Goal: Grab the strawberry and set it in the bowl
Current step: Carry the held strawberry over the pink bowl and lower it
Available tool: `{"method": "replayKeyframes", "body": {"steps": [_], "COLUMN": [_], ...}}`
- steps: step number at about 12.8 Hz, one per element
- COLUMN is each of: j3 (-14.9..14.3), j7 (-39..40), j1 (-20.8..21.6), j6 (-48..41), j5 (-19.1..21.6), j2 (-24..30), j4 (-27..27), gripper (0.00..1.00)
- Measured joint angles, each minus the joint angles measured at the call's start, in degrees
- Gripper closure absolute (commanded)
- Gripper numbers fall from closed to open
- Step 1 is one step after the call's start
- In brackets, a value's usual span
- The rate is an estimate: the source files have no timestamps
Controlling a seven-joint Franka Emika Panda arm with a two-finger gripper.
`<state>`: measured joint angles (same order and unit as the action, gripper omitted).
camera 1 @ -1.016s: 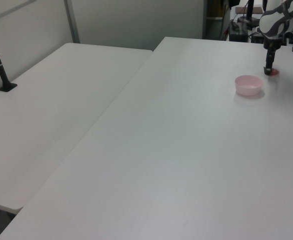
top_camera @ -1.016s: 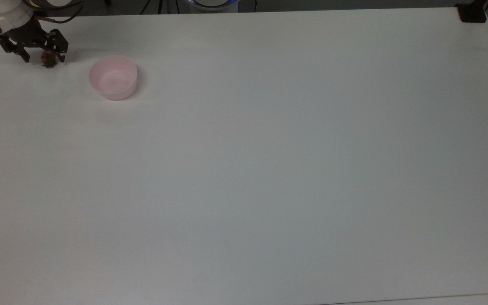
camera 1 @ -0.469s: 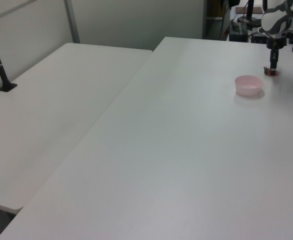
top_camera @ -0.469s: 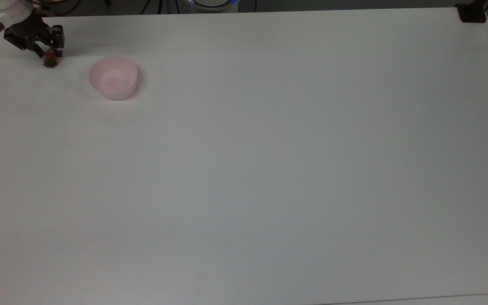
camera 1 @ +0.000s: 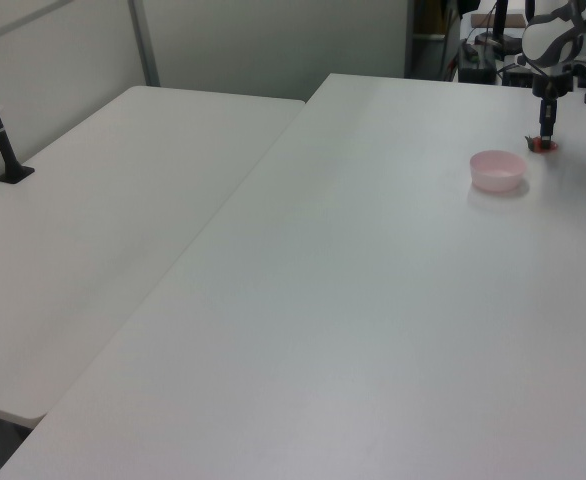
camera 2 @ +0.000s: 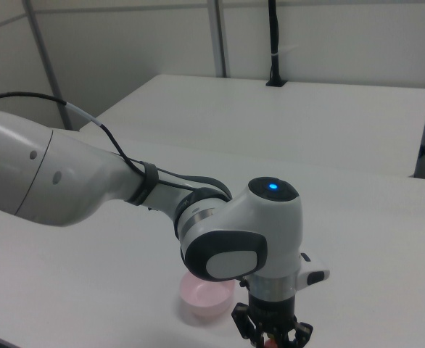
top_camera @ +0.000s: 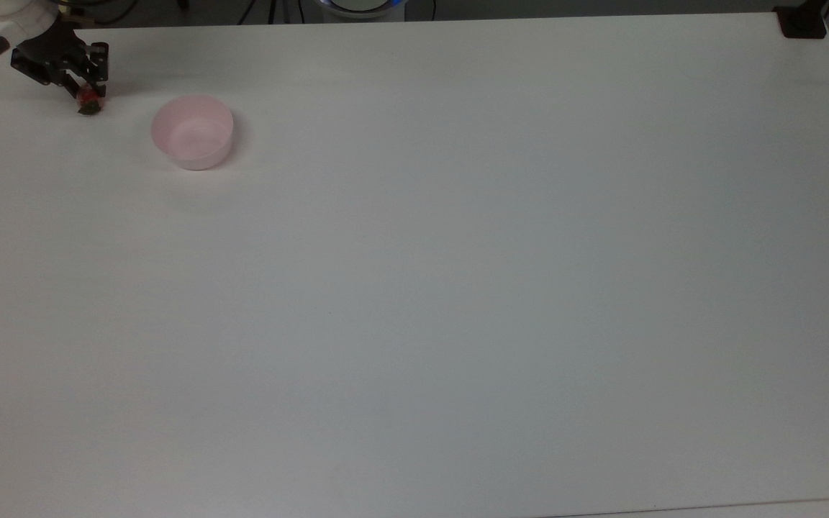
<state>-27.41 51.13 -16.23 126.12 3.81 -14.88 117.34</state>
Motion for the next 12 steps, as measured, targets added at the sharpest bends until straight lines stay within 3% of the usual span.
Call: {"method": "replayKeyframes", "body": {"steps": [6, 8, 9, 12], "j3": [0.48, 0.78, 1.48, 7.83], "j7": [-0.38, -3.43, -5.86, -16.91], "j1": [0.36, 3.20, 4.37, 6.71], "j6": [-3.52, -7.51, -8.79, -9.88], "j5": [0.60, 3.11, 4.05, 4.97], "j2": [2.40, 5.71, 6.79, 8.10], "j4": [-0.34, -1.39, -1.99, -3.72], "gripper": [0.76, 0.76, 0.76, 0.76]}}
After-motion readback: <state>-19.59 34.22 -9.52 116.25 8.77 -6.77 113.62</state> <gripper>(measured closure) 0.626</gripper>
